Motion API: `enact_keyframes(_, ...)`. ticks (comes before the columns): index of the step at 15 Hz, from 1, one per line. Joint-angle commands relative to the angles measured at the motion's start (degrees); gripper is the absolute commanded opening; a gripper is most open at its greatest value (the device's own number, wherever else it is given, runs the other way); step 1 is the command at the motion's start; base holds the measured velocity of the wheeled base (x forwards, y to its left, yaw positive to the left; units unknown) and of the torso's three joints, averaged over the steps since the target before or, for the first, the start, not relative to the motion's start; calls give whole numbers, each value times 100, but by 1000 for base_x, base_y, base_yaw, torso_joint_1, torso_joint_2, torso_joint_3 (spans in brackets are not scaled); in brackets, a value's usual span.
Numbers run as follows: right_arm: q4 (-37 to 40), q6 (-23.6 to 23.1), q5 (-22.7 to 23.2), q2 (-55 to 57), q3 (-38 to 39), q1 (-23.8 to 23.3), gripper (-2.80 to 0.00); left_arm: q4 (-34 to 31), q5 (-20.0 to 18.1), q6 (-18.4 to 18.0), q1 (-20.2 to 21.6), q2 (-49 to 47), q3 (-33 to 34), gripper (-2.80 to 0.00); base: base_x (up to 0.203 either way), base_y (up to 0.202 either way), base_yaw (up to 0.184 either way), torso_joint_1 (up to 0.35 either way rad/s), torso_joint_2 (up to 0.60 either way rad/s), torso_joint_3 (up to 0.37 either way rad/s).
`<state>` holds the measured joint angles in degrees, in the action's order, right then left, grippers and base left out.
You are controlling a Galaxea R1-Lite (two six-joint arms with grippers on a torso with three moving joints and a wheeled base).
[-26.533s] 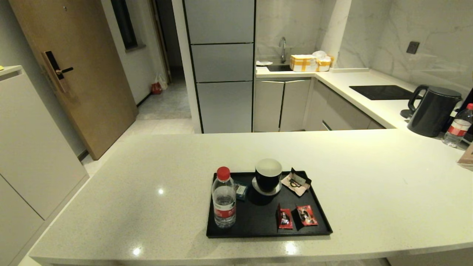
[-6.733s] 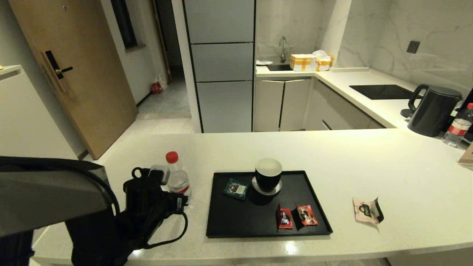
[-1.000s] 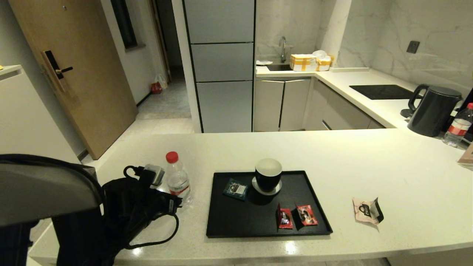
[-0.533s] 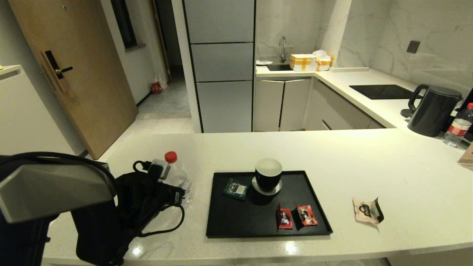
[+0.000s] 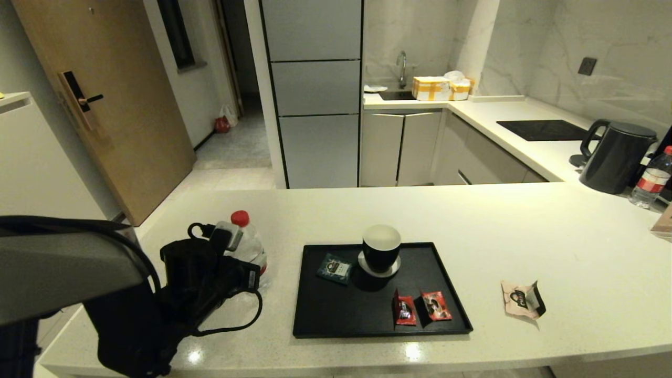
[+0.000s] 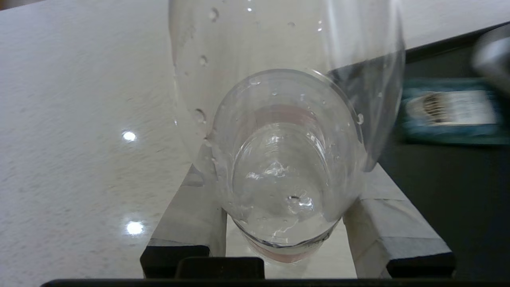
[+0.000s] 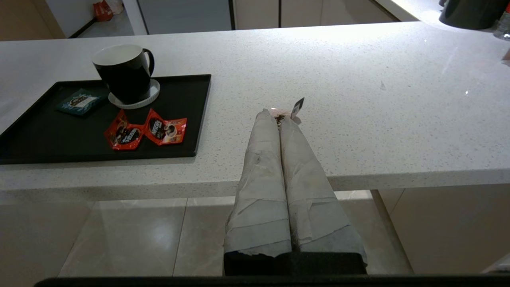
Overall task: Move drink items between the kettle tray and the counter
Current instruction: Return the bottled water to its original position
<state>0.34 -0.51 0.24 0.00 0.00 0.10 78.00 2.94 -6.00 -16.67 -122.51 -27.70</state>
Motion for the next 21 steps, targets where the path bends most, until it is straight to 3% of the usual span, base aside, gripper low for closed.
enact_keyframes(1, 1, -2, 2, 9, 9, -1, -280, -1174, 1, 320, -424, 1294, -245, -280, 0, 0, 0, 0, 0, 0)
enact_keyframes(2, 1, -2, 2, 9, 9, -1, -280, -1818, 9, 618, -813, 1623, -526, -280, 0, 0, 0, 0, 0, 0)
enact_keyframes(4, -8, -2, 2, 9, 9, -1, -280, -2518, 144, 913, -1439, 1811, -939, -280, 0, 0, 0, 0, 0, 0)
enact_keyframes(8, -8, -2, 2, 0, 9, -1, -280, -2589, 597, 1013, -2125, 1080, -1092, -280, 0, 0, 0, 0, 0, 0)
enact_keyframes(14, 1, -2, 2, 9, 9, -1, -280, -2465, 811, 1038, -1943, 653, -1034, -280, 0, 0, 0, 0, 0, 0)
enact_keyframes(17, 1, -2, 2, 9, 9, -1, -280, -1616, 1027, 801, -1754, 109, -1035, -280, 0, 0, 0, 0, 0, 0)
enact_keyframes(21, 1, -2, 2, 9, 9, -1, -280, -1120, 1086, 521, -1735, -265, -939, -280, 0, 0, 0, 0, 0, 0)
